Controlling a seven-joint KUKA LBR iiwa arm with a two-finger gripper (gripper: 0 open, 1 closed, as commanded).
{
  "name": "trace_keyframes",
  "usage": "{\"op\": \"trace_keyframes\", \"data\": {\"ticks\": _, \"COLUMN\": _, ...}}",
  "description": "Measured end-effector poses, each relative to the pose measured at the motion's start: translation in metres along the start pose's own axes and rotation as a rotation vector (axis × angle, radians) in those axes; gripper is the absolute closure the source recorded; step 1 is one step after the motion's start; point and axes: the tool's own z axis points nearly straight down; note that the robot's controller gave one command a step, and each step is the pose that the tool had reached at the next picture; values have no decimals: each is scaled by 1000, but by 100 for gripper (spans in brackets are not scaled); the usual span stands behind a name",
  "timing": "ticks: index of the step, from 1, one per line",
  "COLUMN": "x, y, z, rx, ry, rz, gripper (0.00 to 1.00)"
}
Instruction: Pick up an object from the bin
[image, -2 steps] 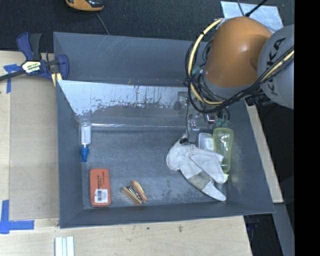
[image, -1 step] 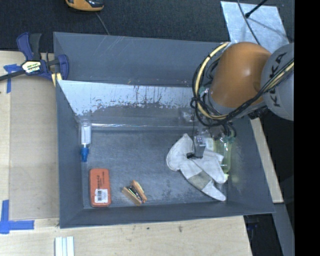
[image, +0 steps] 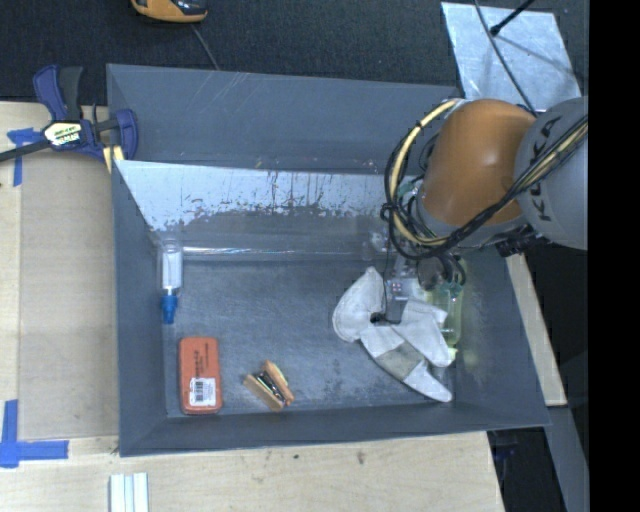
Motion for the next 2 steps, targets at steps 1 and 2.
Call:
{"op": "trace_keyframes", "data": {"ticks": 1, "x": 4, "y": -5, "z": 25, "rx": 0, "ry": -3, "rz": 40, "gripper": 0}}
{"op": "trace_keyframes", "data": {"ticks": 2, "x": 12, "y": -22, "z": 59, "rx": 0, "ry": -3, "rz": 34, "gripper": 0}}
